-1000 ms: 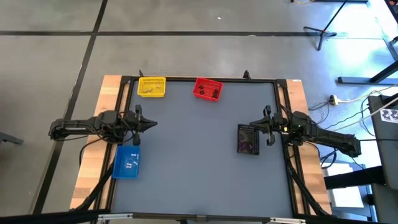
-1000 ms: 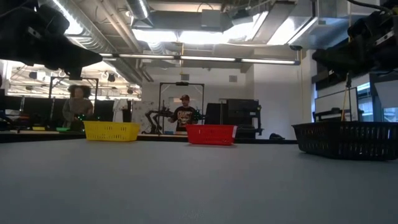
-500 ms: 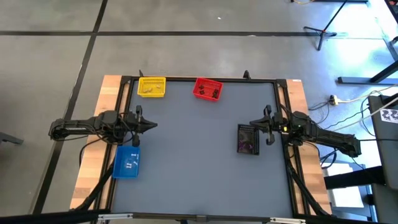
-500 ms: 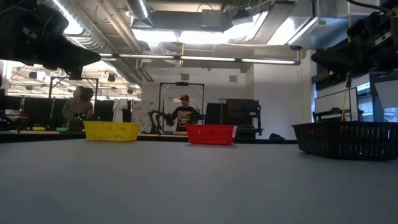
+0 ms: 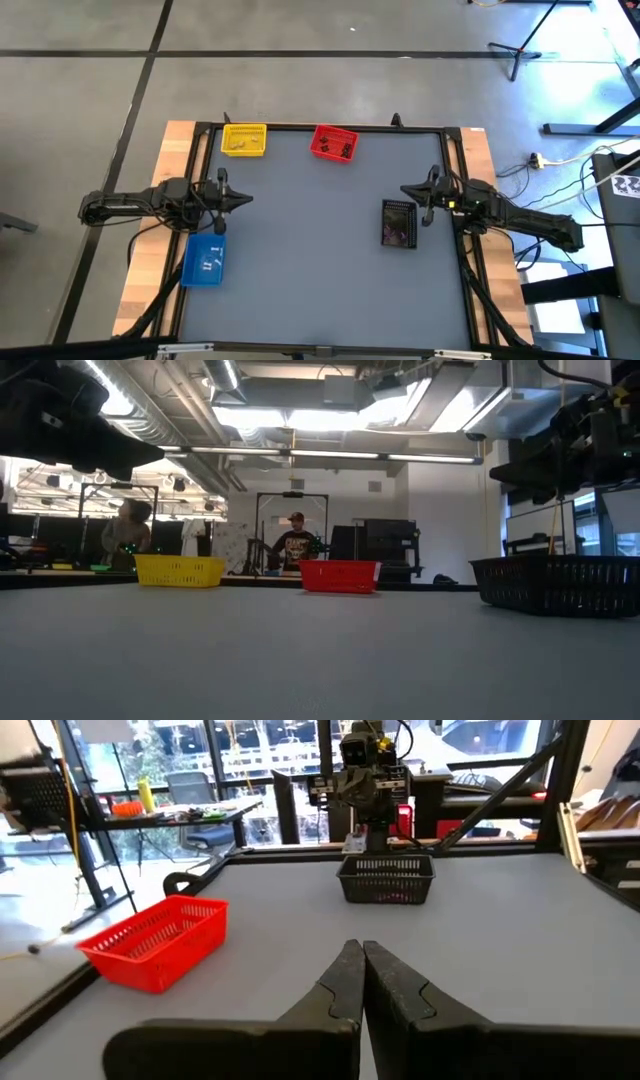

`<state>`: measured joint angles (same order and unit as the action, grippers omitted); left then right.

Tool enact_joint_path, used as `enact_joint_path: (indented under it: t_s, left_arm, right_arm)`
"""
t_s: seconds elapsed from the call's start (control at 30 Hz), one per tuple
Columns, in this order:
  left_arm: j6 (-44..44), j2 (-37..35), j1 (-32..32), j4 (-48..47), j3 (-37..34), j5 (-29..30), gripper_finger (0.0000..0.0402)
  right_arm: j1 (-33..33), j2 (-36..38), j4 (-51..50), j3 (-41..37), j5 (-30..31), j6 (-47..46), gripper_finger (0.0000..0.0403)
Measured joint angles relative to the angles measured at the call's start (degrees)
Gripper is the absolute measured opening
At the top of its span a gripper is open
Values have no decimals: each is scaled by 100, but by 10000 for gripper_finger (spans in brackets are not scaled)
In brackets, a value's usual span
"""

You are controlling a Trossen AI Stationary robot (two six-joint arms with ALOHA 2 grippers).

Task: Sort Halloween decoration
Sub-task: Return to Home Position

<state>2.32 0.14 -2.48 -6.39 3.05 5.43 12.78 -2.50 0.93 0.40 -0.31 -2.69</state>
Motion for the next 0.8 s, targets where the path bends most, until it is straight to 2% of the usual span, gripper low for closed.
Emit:
enact_joint_path:
  t_s: [0.13,0.8]
  left_arm:
    - [77,63,-1,2,0,14,0]
    - [83,103,0,22,0,119,0]
  right_arm:
    - [-1,-40,0,0,-9,-282,0]
    - [0,-38,-1,0,-11,-296,0]
